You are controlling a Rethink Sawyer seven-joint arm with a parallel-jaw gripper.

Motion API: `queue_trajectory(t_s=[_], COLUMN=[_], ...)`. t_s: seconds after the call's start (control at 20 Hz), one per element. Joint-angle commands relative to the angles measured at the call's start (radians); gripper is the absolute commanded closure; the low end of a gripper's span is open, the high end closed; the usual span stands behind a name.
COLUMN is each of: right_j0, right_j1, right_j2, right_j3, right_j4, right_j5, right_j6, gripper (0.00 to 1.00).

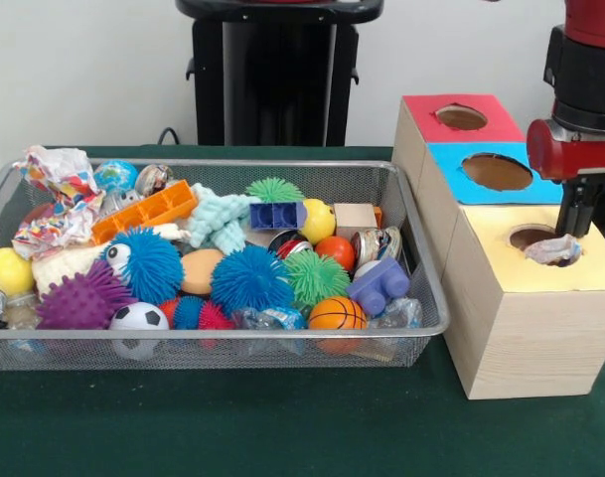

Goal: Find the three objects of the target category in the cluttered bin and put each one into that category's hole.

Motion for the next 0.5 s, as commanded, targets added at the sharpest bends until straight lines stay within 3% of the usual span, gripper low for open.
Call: queue_trajectory(t_s=[0.05,0.3,0.5], right_j0=[-0.027,-0.046,-0.07], right_j1=[0.144,0.15,0.142], right_j2=[0.009,0.011,0.026], right_j3=[-0.022,-0.065,-0.109], right_j4=[0.0,-0.02,-0.022], right_j5=[-0.136,-0.097,-0.002], right_j6=[0.182,0.124,0.066], gripper=[1.0,1.0,1.0])
